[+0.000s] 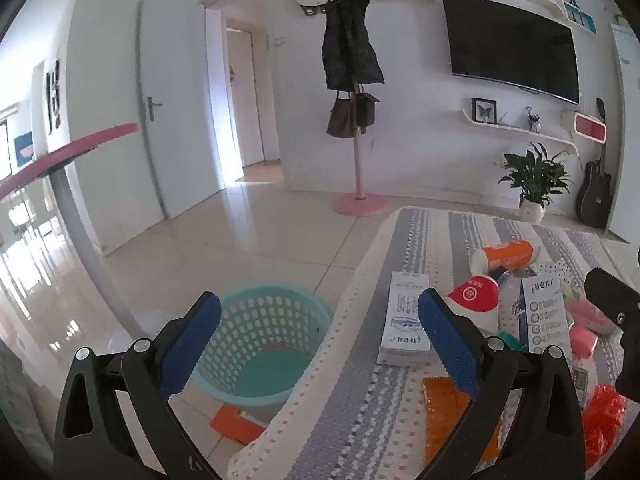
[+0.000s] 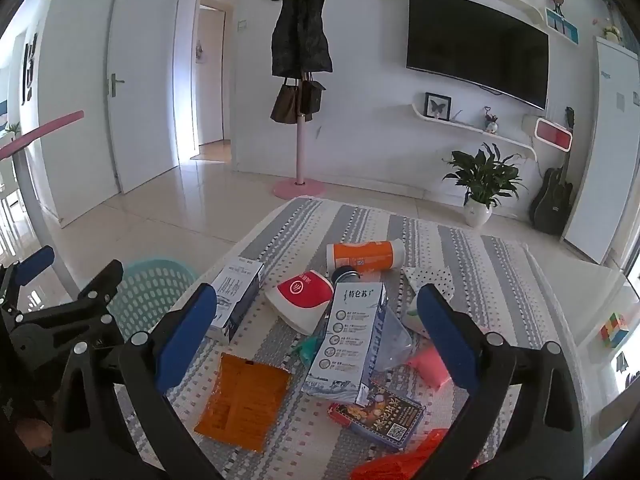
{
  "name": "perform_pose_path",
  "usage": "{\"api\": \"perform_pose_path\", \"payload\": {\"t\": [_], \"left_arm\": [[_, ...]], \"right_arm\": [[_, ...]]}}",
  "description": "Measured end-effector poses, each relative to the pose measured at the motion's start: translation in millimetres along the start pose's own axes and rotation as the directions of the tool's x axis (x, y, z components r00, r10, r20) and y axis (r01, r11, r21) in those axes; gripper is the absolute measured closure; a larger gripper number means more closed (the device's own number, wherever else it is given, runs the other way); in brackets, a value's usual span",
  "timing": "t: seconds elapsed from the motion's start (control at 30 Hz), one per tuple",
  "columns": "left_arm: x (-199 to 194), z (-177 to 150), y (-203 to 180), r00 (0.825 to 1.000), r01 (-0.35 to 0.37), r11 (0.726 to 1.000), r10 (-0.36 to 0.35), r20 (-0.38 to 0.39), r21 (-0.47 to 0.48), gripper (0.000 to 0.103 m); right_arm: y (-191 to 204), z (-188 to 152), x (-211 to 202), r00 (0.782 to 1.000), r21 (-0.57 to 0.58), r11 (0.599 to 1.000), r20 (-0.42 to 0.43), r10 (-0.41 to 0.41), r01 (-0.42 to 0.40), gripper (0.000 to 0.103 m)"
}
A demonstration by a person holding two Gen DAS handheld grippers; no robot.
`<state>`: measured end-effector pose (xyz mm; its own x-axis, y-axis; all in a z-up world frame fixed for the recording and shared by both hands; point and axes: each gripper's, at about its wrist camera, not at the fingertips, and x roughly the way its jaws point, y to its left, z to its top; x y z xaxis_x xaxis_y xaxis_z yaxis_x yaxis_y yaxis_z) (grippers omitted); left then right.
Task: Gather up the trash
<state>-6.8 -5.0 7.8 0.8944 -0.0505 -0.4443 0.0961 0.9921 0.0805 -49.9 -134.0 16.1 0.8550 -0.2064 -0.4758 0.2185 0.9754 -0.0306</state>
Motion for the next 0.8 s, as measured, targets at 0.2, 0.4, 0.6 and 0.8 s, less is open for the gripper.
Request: {"api": "perform_pose_path", "payload": {"t": [0.2, 0.4, 0.6, 0.8], "left_arm": [[1.6, -1.5, 1.7, 1.0, -0.001, 1.0, 0.001, -0.001, -0.005, 0.007], [2.3, -2.3, 2.8, 1.0, 0.002, 1.0, -0.002, -0.005, -0.005, 0.007], [2.5, -3.1, 3.9, 1.0, 0.004, 1.0, -0.005, -0.013, -0.006, 0.007], [0.9, -2.2, 2.9, 1.0, 0.001, 1.0, -0.001, -0.011, -0.006, 0.007]], "right_arm": [[2.7, -2.8, 3.9, 1.0, -0.012, 1.0, 0.0, -0.002, 0.002, 0.007], [4.7, -4.8, 6.2, 1.0, -0.012, 1.0, -0.002, 0.001, -0.001, 0.007], [5.3, -4.9, 6.9, 1.0, -0.012, 1.0, -0.006, 0.009, -0.009, 0.007], [6.8, -6.0, 8.7, 1.0, -0.017, 1.0, -0.007, 0.015, -0.015, 0.008]]}}
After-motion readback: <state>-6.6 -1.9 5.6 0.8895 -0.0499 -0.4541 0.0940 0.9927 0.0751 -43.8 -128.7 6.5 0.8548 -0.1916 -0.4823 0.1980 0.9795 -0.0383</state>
